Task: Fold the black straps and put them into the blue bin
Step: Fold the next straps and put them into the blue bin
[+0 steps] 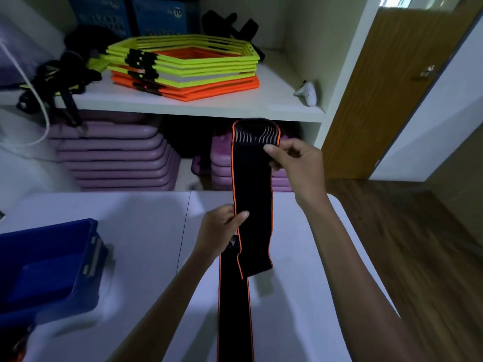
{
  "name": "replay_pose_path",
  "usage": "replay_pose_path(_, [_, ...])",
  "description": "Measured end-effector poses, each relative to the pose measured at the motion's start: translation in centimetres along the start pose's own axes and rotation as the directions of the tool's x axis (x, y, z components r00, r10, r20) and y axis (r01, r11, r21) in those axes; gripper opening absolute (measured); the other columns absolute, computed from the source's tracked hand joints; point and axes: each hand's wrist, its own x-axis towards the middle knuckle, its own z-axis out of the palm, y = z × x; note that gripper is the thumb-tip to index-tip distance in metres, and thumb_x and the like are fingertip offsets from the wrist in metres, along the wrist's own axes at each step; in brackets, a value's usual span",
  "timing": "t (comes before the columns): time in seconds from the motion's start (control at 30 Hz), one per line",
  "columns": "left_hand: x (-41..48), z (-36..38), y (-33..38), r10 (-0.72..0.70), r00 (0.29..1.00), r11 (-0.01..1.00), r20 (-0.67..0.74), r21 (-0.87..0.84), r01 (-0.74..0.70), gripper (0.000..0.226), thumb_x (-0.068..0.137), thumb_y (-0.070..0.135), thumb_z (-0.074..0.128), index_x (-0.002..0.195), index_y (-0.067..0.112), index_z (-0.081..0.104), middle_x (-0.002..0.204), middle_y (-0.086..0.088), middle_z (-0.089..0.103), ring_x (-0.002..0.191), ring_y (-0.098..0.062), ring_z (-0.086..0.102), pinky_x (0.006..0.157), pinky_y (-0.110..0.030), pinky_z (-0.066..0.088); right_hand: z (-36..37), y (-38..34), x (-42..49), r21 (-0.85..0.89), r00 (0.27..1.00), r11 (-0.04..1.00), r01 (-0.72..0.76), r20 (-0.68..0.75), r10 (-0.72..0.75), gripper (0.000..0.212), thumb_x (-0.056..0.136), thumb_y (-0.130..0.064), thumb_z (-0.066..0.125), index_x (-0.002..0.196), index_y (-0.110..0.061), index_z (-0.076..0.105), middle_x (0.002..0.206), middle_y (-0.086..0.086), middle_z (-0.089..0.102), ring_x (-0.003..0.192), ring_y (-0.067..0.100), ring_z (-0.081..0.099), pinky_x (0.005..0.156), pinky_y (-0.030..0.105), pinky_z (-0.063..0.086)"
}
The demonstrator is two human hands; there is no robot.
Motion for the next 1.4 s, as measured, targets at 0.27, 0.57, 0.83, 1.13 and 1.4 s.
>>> replay_pose_path(0.27, [-6.8, -0.5, -6.1, -0.222, 0.871, 0.959, 0.438, -0.063, 0.276, 0.009, 0.083, 0.007, 0.066, 0.085, 0.014, 0.071, 0.084, -0.004, 0.077, 0.082, -0.018, 0.073, 0.085, -0.027, 0.053, 1.1, -1.4, 2.7, 0.095, 0.998, 0.994, 0.049, -0.034, -0.046, 0.011, 0.080, -0.007, 0.073, 0.074, -0.002, 0.065, 0.060, 0.008, 0.062, 0.046, 0.010, 0.055, 0.052, 0.024, 0.050])
replay_pose_path(0.57, [-6.6, -0.9, -6.9, -0.291, 0.916, 0.956, -0.276, -0.105, 0.273, 0.027, 0.081, 0.018, 0.069, 0.104, 0.010, 0.057, 0.101, -0.001, 0.063, 0.094, -0.011, 0.061, 0.078, -0.018, 0.045, 2.6, 1.2, 2.8, 0.122, 0.997, 0.992, -0.024, 0.076, 0.015, 0.014, 0.081, -0.007, 0.071, 0.073, -0.002, 0.062, 0.063, 0.012, 0.058, 0.046, 0.013, 0.054, 0.052, 0.027, 0.050])
replay_pose_path(0.83, [2.5, -5.1, -0.1, 0.105, 0.949, 0.988, -0.298, -0.074, -0.133, 0.055, 0.076, 0.036, 0.072, 0.124, 0.016, 0.054, 0.122, 0.006, 0.062, 0.112, -0.006, 0.058, 0.096, -0.025, 0.047, 2.6, 1.9, 1.0, 0.125, 0.989, 0.992, -0.028, 0.144, 0.010, 0.014, 0.082, -0.012, 0.071, 0.087, 0.001, 0.067, 0.068, 0.010, 0.066, 0.058, 0.016, 0.063, 0.065, 0.029, 0.057])
replay_pose_path(1.13, [-1.3, -2.6, -2.8, -0.039, 0.984, 0.990, 0.176, 0.138, 0.015, 0.028, 0.084, 0.024, 0.067, 0.084, -0.005, 0.064, 0.076, -0.010, 0.064, 0.071, -0.017, 0.059, 0.070, -0.032, 0.048, 1.2, 0.2, 0.2, 0.188, 0.993, 0.982, 0.030, 0.107, -0.051, 0.008, 0.083, -0.011, 0.071, 0.080, -0.005, 0.066, 0.066, 0.011, 0.065, 0.053, 0.015, 0.061, 0.060, 0.027, 0.054])
replay_pose_path(1.4, [-11.2, -0.3, -9.3, -0.275, 0.901, 0.899, 0.334, -0.241, 0.364, 0.019, 0.086, 0.016, 0.065, 0.104, 0.018, 0.070, 0.101, -0.001, 0.075, 0.096, -0.017, 0.070, 0.088, -0.031, 0.055, 1.5, 3.0, 0.5, 0.130, 0.992, 0.991, -0.044, 0.121, 0.028, 0.009, 0.084, -0.012, 0.070, 0.082, -0.003, 0.067, 0.063, 0.010, 0.065, 0.049, 0.013, 0.060, 0.056, 0.025, 0.054])
